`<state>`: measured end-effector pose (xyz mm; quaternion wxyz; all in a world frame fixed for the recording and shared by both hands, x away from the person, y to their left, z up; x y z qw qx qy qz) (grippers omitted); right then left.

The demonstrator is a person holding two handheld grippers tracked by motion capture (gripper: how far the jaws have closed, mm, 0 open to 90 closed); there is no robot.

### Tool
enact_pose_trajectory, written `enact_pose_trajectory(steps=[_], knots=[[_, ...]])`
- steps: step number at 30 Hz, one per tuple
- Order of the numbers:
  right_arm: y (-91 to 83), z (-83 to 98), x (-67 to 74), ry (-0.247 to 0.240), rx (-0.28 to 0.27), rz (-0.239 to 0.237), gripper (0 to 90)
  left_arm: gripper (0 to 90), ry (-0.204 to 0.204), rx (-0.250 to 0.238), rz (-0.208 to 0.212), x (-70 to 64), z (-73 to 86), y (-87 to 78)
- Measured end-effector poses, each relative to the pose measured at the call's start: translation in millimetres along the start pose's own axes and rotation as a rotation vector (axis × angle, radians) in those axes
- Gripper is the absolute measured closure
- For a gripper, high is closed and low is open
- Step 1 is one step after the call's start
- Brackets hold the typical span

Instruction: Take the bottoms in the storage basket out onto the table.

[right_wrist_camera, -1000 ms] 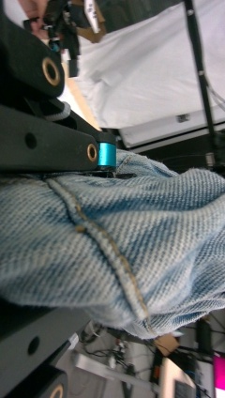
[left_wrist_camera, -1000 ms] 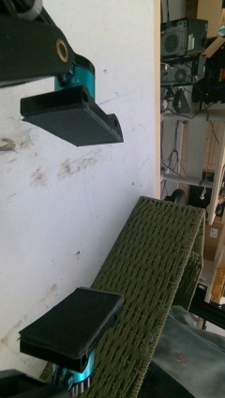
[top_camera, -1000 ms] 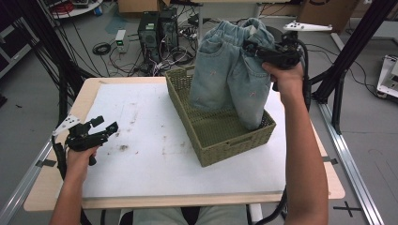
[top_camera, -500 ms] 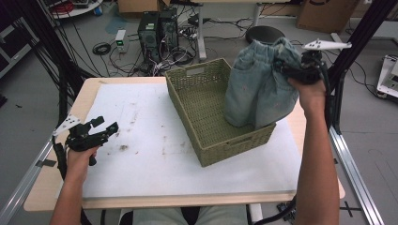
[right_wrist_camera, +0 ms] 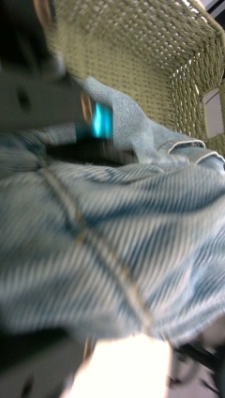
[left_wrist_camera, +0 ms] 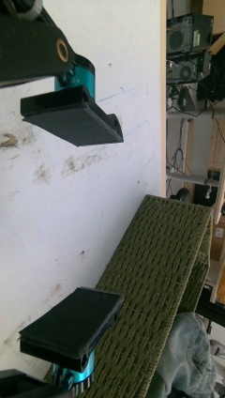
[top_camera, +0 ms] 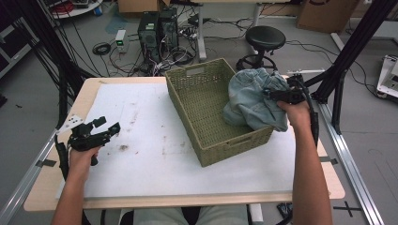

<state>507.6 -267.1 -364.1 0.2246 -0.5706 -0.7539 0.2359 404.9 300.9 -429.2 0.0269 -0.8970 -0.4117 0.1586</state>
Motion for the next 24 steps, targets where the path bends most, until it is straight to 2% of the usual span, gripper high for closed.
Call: enact_pose_trajectory(steps=[2, 3, 5, 7, 9, 11, 14, 15, 16, 17, 18, 19, 20, 23, 24], knots=[[11.9, 2.3, 10.2, 0.034, 0.031, -0.015, 16.2, 19.9, -0.003, 0.0, -0.001, 0.3, 0.2, 0.4], [16.0, 3.4, 13.5, 0.036, 0.041, -0.008, 14.4, 19.9, -0.003, 0.001, 0.0, 0.5, 0.4, 0.4], [27.5, 6.8, 17.8, 0.002, 0.082, 0.065, 14.3, 19.9, -0.004, 0.0, -0.001, 0.8, 0.4, 0.4], [35.4, 8.7, 19.3, -0.026, 0.113, 0.106, 13.7, 19.9, -0.006, -0.002, 0.001, 0.8, 0.4, 0.5], [40.8, 10.5, 20.0, -0.062, 0.159, 0.12, 13.5, 19.9, -0.005, 0.0, 0.002, 0.8, 0.7, 1.1], [45.1, 12.0, 21.6, -0.089, 0.204, 0.104, 13.5, 19.9, -0.004, 0.003, 0.003, 0.6, 1.2, 2.0], [52.5, 16.6, 24.0, -0.133, 0.253, 0.03, 14.6, 19.9, -0.003, 0.008, 0.005, -0.1, 2.0, 3.2], [55.2, 17.6, 23.1, -0.136, 0.266, 0.035, 21.6, 19.9, -0.003, 0.008, 0.004, 0.1, 2.0, 3.2], [56.3, 16.8, 21.7, -0.146, 0.264, 0.037, 34.2, 19.9, -0.004, 0.006, 0.003, 0.4, 1.9, 3.0], [55.2, 15.7, 21.5, -0.147, 0.263, 0.038, 43.0, 20.0, -0.004, 0.006, 0.001, 1.0, 1.9, 2.7], [54.3, 14.8, 22.7, -0.165, 0.255, 0.035, 46.9, 20.0, -0.007, 0.005, -0.002, 2.1, 1.9, 2.1], [53.0, 13.1, 24.9, -0.214, 0.236, 0.055, 51.0, 20.0, -0.008, 0.004, -0.003, 2.6, 1.9, 1.9], [51.0, 12.3, 27.1, -0.234, 0.23, 0.077, 53.4, 20.0, -0.009, 0.005, -0.005, 3.3, 2.2, 1.4], [42.3, 5.9, 34.9, -0.327, 0.151, 0.15, 58.7, 20.0, -0.01, 0.006, -0.009, 4.4, 3.1, 0.3], [39.5, 3.8, 36.8, -0.338, 0.128, 0.155, 60.1, 20.0, -0.01, 0.006, -0.009, 4.5, 3.2, 0.1]])
Point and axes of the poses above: each handheld gripper's, and its own axes: y roughly forward along the jaws, z roughly out of its underside, x roughly to its left, the point moved 8 cm from there along y, roughly forward along the jaws, and after that the axes turned 9 degrees about z, right-handed, at the moved point
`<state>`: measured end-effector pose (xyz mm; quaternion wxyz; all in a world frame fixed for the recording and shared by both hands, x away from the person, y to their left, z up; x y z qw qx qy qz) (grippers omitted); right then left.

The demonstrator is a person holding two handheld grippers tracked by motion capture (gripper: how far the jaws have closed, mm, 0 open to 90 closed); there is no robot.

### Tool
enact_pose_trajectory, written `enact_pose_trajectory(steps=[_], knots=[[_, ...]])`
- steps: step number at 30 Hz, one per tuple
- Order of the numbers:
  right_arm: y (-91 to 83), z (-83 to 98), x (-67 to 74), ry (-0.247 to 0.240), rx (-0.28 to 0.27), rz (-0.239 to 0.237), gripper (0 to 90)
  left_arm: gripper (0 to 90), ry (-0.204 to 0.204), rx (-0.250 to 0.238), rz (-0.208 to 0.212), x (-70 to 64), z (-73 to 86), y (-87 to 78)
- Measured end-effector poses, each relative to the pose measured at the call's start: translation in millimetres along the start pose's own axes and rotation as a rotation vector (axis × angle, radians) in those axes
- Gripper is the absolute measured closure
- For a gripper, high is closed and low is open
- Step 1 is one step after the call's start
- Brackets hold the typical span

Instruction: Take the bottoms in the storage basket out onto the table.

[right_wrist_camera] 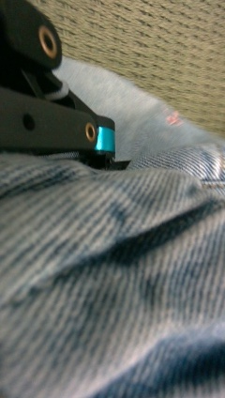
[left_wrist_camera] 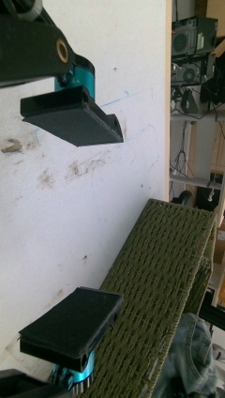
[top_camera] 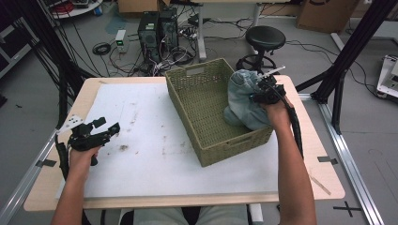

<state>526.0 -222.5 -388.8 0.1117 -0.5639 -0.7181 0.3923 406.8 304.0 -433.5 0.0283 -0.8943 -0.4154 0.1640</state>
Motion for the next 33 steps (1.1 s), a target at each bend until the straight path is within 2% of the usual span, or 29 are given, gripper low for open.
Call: enact_pose_trajectory(steps=[2, 4, 6, 7, 9, 15, 17, 21, 24, 28, 31, 33], knots=[[-9.8, -6.4, -1.1, -0.004, -0.062, 0.029, 63.7, 20.0, -0.002, -0.002, -0.002, 0.1, -0.2, -0.7], [-24.0, -14.8, -5.7, 0.016, -0.145, 0.015, 67.5, 20.3, -0.002, -0.005, -0.003, 0.1, -0.7, -1.1], [-37.1, -20.6, -10.1, 0.05, -0.209, -0.04, 69.4, 20.4, 0.001, -0.004, -0.002, 0.0, -0.6, -1.2], [-42.3, -22.0, -13.1, 0.068, -0.217, -0.066, 69.6, 20.5, -0.001, -0.005, 0.0, -0.6, -0.6, -0.6], [-53.0, -26.6, -19.7, 0.1, -0.248, -0.089, 70.0, 20.7, 0.001, -0.003, 0.003, -1.3, -0.4, -0.1], [-93.5, -50.5, -44.4, 0.276, -0.426, -0.186, 70.3, 21.2, 0.001, -0.006, 0.005, -1.5, -0.6, 0.6], [-102.8, -57.3, -52.4, 0.303, -0.456, -0.194, 70.3, 21.2, 0.003, -0.003, 0.006, -1.4, -0.4, 0.3], [-120.1, -72.4, -69.7, 0.328, -0.511, -0.144, 70.2, 21.3, 0.005, -0.009, 0.008, -1.5, -1.2, -0.7], [-128.1, -76.8, -83.1, 0.357, -0.547, -0.108, 70.1, 21.2, 0.005, -0.015, 0.005, -0.9, -2.1, -2.8], [-135.9, -71.0, -102.2, 0.42, -0.576, -0.048, 70.1, 21.2, 0.003, -0.019, -0.001, 0.5, -2.2, -5.4], [-143.0, -62.2, -116.8, 0.474, -0.621, -0.016, 70.0, 21.2, 0.001, -0.017, -0.004, 1.1, -1.5, -5.8], [-143.3, -53.2, -126.9, 0.509, -0.62, -0.001, 70.0, 21.2, 0.005, -0.018, 0.001, 0.0, -1.8, -5.7]])
Point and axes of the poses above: each handheld gripper's, and its own axes: y roughly forward along the jaws, z roughly out of its underside, x roughly to its left, the point moved 8 cm from there along y, roughly forward along the jaws, and after that the axes turned 9 degrees about z, right-handed, at the moved point
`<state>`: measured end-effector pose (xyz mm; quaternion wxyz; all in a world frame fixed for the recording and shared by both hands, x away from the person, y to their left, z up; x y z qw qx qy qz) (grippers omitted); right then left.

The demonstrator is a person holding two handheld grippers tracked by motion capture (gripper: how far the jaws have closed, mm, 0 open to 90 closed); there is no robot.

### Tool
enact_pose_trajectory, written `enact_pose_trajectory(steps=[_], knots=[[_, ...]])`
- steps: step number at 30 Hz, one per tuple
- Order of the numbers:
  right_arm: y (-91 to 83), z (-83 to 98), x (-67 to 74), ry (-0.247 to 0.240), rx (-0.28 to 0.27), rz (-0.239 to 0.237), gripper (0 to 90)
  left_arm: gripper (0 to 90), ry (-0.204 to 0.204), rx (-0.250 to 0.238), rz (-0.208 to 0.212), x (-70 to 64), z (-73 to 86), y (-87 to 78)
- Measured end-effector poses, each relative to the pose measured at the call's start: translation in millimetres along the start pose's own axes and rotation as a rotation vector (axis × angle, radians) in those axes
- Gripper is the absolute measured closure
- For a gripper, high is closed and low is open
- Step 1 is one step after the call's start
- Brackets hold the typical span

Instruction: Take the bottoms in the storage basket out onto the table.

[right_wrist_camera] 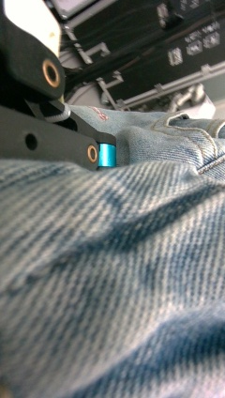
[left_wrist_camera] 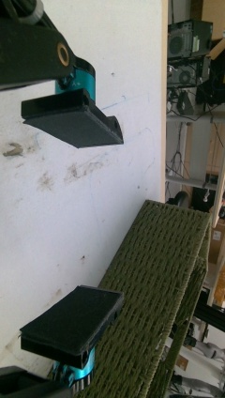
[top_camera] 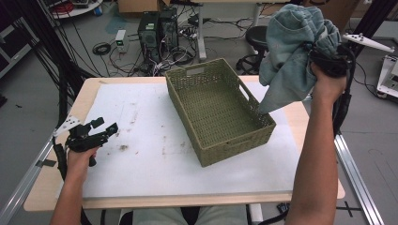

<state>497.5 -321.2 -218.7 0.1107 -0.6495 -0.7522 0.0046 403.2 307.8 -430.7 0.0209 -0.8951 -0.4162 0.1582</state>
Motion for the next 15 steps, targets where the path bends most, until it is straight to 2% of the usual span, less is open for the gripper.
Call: enact_pose_trajectory(steps=[5, 9, 13, 15], knots=[[-0.7, 21.9, -21.4, -0.013, 0.058, 0.052, 69.9, 21.2, 0.003, -0.003, 0.003, -1.2, -0.3, 0.7], [-4.1, 33.1, -35.1, 0.047, 0.057, 0.047, 69.9, 21.2, 0.004, 0.002, 0.001, -1.3, 0.4, 1.5], [-12.7, 21.0, -40.0, 0.069, 0.014, 0.036, 69.9, 21.2, 0.004, 0.009, 0.002, -1.2, 1.5, 3.2], [-17.2, 11.1, -39.0, 0.062, -0.007, 0.026, 69.9, 21.2, 0.005, 0.012, 0.003, -1.4, 2.3, 4.4]])
Point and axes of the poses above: each handheld gripper's, and its own axes: y roughly forward along the jaws, z roughly out of its underside, x roughly to its left, the point moved 8 cm from there along y, roughly forward along the jaws, and after that the axes turned 9 degrees about z, right-handed, at the moved point
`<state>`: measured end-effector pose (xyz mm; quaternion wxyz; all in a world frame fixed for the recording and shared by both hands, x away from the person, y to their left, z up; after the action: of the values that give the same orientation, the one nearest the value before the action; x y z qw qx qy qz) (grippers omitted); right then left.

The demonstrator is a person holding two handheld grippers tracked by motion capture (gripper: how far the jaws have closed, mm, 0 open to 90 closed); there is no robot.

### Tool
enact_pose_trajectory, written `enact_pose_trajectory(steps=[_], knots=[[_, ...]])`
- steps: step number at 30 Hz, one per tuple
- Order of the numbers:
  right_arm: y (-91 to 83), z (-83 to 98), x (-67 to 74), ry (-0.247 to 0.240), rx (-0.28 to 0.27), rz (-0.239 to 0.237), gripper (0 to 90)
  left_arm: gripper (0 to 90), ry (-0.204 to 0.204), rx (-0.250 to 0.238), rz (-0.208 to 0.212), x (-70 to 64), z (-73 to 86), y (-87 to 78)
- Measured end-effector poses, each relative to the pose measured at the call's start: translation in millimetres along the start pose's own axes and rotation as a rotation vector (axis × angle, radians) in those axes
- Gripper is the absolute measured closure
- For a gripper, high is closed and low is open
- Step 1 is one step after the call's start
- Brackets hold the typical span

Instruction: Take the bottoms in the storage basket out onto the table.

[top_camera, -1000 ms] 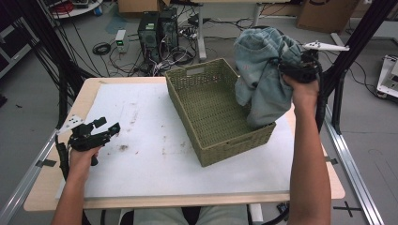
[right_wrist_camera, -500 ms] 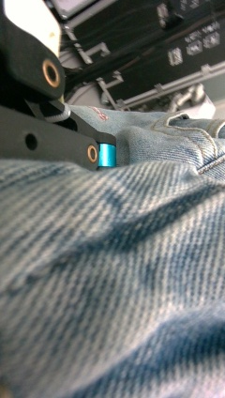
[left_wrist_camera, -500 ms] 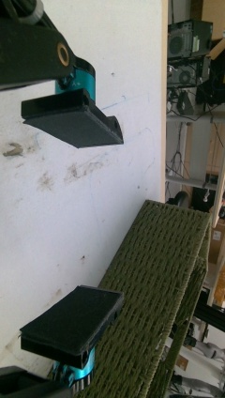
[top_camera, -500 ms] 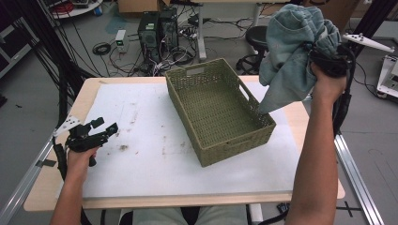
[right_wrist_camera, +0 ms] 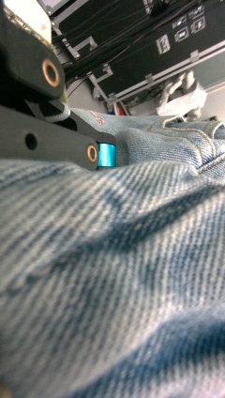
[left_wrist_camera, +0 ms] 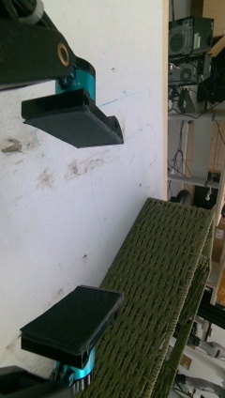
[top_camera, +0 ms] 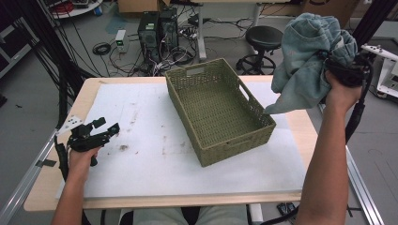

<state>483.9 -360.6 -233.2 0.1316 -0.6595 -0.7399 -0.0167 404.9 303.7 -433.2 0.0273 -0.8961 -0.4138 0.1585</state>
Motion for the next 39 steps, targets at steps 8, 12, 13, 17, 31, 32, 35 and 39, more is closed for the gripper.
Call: enact_pose_trajectory(steps=[8, 12, 13, 17, 31, 32, 35, 39], knots=[[-9.9, -16.7, 1.5, -0.036, -0.023, 0.019, 69.7, 21.2, 0.002, 0.001, 0.004, -1.1, 0.2, 0.9], [-6.7, 2.7, -7.0, -0.064, 0.036, 0.046, 69.4, 21.2, 0.004, 0.002, 0.004, -1.7, 0.0, 0.2], [-4.9, 12.0, -10.4, -0.07, 0.062, 0.054, 69.3, 21.2, 0.004, -0.001, 0.004, -1.9, -0.1, 0.2], [3.5, 44.8, -17.2, -0.084, 0.143, 0.056, 68.8, 21.2, 0.005, -0.002, 0.003, -1.9, -0.1, 0.6], [43.9, 188.9, -9.6, -0.149, 0.479, -0.005, 62.3, 21.2, 0.014, -0.001, 0.001, -3.6, 0.6, 2.7], [44.6, 192.6, -8.7, -0.142, 0.481, -0.008, 60.5, 21.2, 0.014, 0.0, 0.001, -3.5, 0.6, 2.5], [44.9, 201.8, -5.6, -0.122, 0.517, -0.029, 46.3, 21.2, 0.018, -0.002, 0.001, -4.4, 0.1, 1.8], [34.0, 189.4, -0.4, -0.163, 0.483, -0.051, 30.8, 21.2, 0.021, -0.003, 0.003, -6.2, 0.1, 2.6]])
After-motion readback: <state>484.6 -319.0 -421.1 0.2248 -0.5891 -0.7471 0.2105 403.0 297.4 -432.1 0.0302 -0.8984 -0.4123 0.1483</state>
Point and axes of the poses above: each handheld gripper's, and its own axes: y roughly forward along the jaws, z roughly out of its underside, x roughly to its left, the point moved 8 cm from there along y, roughly forward along the jaws, and after that the axes turned 9 degrees about z, right-handed, at the moved point
